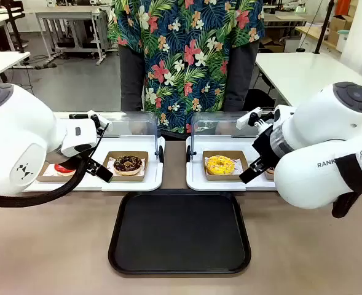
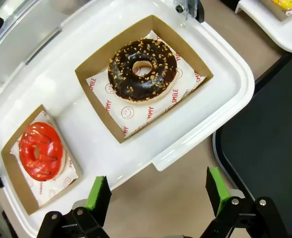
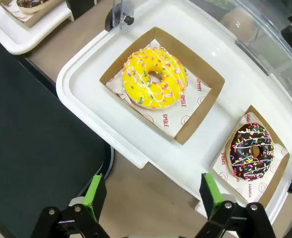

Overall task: Move the fourth donut from the left to the tray.
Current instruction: Pick up the Paper togo box containing the Donut indicated by the person and place it on the Handle tray.

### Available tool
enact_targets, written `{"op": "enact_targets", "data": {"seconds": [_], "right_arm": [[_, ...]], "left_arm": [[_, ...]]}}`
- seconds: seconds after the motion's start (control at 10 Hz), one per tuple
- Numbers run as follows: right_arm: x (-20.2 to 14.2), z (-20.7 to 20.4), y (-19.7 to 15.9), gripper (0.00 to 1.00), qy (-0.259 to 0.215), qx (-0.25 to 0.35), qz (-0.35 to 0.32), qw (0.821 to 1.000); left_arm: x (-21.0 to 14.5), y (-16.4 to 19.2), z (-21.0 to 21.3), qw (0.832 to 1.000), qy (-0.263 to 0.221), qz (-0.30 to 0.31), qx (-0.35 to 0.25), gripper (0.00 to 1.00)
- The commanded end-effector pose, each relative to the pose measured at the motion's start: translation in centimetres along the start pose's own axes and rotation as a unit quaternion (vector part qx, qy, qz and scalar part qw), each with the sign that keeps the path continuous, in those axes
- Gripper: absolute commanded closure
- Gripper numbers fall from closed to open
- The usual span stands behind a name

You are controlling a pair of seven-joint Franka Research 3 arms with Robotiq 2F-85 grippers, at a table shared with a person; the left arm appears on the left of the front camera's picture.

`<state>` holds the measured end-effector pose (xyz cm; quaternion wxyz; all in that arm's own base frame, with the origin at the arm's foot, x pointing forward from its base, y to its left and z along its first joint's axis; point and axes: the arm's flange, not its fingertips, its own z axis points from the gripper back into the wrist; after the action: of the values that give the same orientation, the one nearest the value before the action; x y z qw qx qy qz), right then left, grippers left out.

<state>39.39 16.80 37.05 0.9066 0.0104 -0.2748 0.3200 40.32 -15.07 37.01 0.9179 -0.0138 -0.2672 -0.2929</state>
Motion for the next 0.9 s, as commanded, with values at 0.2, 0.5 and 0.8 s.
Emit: {"op": "enact_targets", "data": {"seconds": [0.2,0.5,0.8], "right_arm": [[0.01,0.0,0.0,0.0,0.0,0.0,0.0,1.0],[0.01,0.0,0.0,0.0,0.0,0.0,0.0,1.0],[0.01,0.0,0.0,0.0,0.0,0.0,0.0,1.0]], "left_arm": [[0.01,0.0,0.03,1.0,0.0,0.0,0.0,0.0],[0.01,0.0,0.03,1.0,0.0,0.0,0.0,0.0],[0.01,0.0,0.03,1.0,0.0,0.0,0.0,0.0]]}}
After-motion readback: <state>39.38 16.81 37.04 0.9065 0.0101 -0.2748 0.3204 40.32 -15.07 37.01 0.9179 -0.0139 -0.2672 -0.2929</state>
